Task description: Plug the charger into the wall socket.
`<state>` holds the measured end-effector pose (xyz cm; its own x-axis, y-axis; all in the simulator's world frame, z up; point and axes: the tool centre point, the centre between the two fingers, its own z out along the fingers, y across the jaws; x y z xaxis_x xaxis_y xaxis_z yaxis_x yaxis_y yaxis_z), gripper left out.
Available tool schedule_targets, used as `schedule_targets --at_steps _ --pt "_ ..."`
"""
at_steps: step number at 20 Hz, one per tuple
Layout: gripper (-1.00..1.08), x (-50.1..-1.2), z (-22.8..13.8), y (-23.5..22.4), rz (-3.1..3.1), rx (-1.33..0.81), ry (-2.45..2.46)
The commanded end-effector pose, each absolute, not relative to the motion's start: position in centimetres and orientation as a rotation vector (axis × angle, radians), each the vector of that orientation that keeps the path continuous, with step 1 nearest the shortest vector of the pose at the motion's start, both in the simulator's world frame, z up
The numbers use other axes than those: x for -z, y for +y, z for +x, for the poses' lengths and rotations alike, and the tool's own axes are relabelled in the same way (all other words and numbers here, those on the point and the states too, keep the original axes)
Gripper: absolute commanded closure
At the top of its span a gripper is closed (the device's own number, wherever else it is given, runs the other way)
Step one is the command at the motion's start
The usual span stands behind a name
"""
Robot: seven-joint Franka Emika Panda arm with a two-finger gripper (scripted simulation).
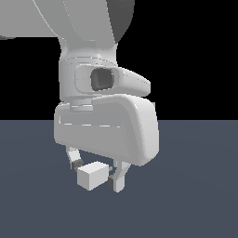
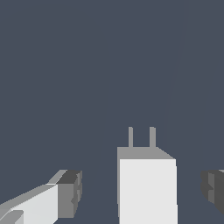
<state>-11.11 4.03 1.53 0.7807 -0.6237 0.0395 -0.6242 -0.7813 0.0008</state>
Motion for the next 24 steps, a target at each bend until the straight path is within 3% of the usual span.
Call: schedule_targets --at_steps 1,2,3,24 --pt "-0.92 -1.2 -11.1 4.1 2.952 -0.059 -1.034" --pt "-0.92 -1.2 -11.1 4.1 2.952 -0.059 -1.034" --pt "1.08 -1.2 -11.1 4.1 2.952 -0.059 -1.034" --pt "1.08 -2.5 -9.8 2.5 2.984 -0.061 -0.938"
